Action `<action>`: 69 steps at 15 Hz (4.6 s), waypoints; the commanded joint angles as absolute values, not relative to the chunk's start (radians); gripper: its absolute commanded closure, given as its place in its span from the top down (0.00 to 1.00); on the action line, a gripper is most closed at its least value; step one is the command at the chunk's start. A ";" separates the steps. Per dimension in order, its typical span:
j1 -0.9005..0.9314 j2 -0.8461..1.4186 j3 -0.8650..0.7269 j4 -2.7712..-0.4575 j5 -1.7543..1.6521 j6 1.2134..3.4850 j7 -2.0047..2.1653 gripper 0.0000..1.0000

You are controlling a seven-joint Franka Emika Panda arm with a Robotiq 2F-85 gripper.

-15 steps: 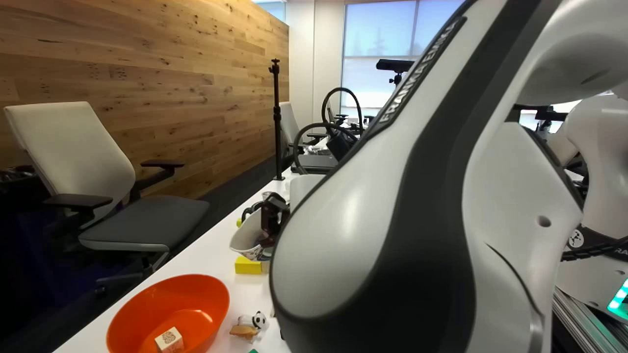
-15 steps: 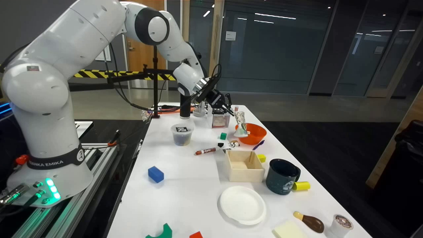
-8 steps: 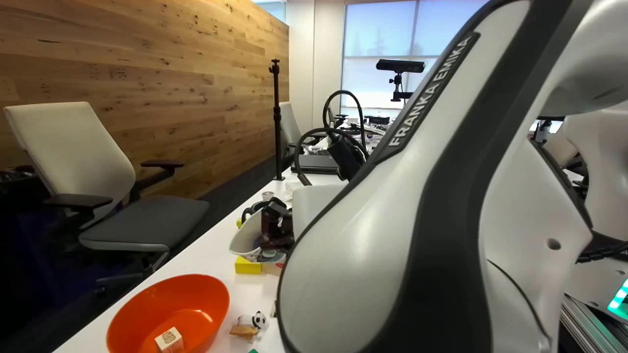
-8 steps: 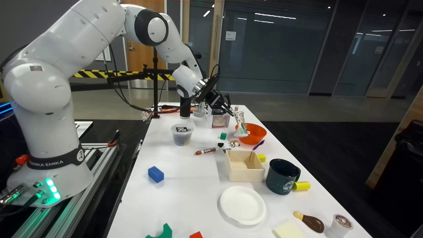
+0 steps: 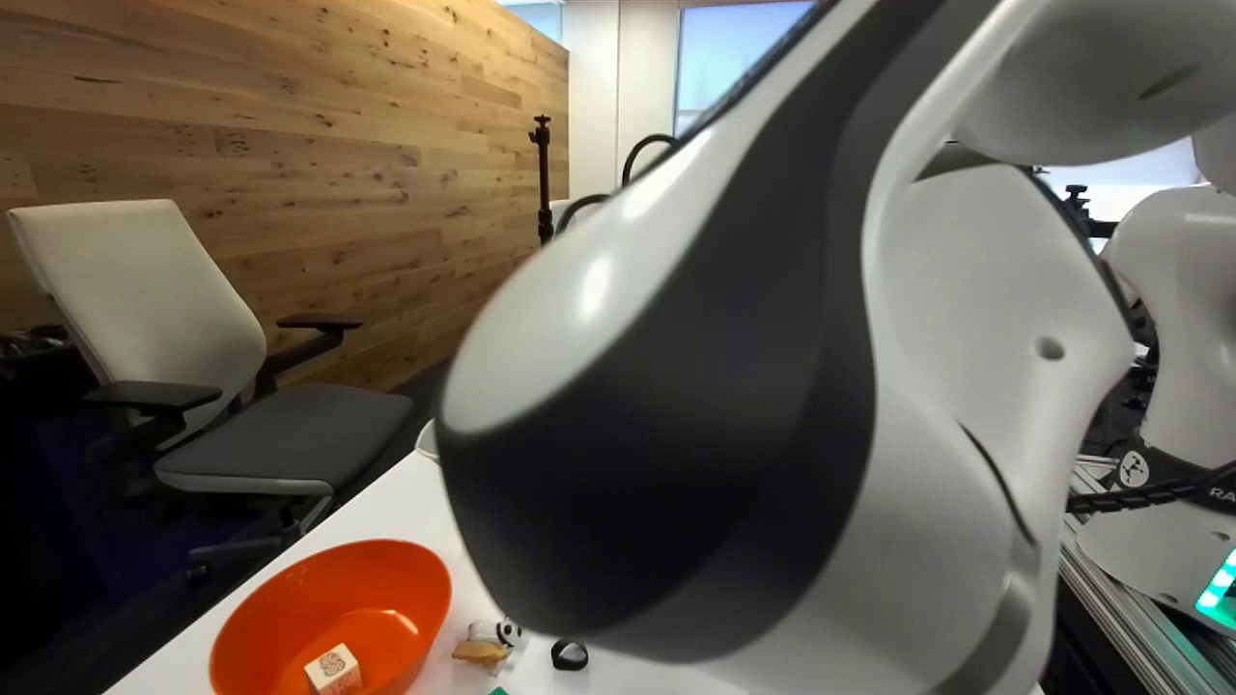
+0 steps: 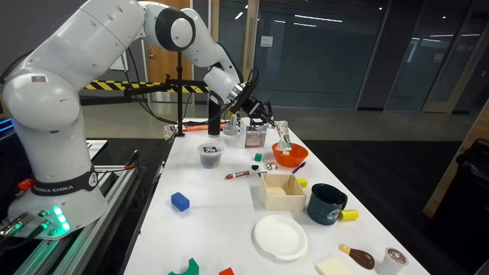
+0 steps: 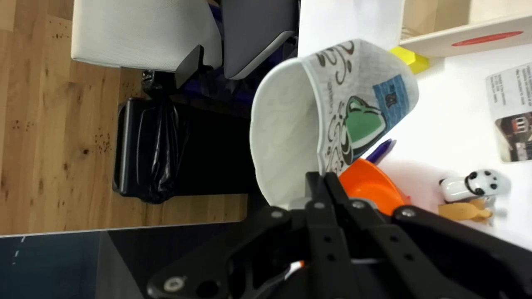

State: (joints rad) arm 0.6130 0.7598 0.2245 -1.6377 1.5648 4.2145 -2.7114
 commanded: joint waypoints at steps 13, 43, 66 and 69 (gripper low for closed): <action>0.588 0.789 0.332 -1.247 1.766 4.187 -2.721 0.01; 0.446 0.747 0.348 -1.369 1.776 3.780 -1.909 0.01; 0.403 0.549 0.245 -1.604 1.616 3.308 -1.349 0.01; 0.401 0.544 0.223 -1.572 1.800 3.261 -1.477 0.01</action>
State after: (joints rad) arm 0.4089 0.5983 0.2406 -1.5317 1.7157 3.3240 -1.4519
